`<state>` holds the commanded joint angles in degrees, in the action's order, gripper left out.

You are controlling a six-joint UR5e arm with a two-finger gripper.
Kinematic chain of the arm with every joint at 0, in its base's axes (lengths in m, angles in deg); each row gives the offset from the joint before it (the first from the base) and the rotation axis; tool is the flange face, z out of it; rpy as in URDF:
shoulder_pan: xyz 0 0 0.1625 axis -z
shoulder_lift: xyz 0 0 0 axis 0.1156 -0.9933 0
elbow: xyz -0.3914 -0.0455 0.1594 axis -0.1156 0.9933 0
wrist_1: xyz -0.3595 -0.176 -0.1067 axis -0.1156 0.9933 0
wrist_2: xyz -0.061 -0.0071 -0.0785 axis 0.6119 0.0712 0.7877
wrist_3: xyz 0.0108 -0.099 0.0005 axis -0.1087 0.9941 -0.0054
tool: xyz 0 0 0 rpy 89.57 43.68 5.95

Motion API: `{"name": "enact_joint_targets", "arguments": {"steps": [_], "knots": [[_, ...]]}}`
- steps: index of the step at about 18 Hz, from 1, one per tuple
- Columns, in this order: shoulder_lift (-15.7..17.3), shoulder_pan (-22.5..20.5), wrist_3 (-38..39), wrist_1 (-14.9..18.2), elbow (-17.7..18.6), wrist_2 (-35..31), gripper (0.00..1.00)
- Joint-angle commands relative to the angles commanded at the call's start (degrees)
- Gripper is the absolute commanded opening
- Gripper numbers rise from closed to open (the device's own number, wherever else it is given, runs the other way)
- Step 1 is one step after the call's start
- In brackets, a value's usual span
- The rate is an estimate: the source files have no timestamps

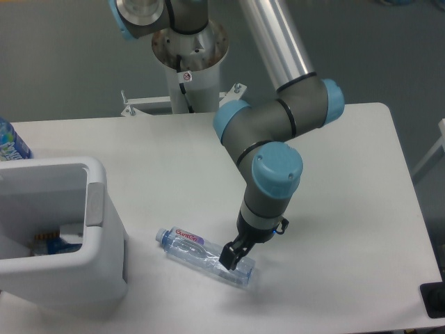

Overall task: Place the trash in the trash can
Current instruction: 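Move the gripper down to the clear water bottle's body, then push and rotate the bottle with the gripper to reposition it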

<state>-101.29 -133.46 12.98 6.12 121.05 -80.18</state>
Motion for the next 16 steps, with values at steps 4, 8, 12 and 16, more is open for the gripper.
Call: {"name": "enact_joint_targets", "arguments": {"steps": [4,8,12,16], "knots": [[-1.5,0.2,1.1,-0.3,-0.3,0.2,1.0],[-3.7,1.0,2.5,-0.4,-2.2,0.3,1.0],[-5.4,1.5,3.9,-0.5,-2.8,0.1,1.0],[-6.3,1.6,4.0,-0.6,-3.2,-0.7,1.0]]}}
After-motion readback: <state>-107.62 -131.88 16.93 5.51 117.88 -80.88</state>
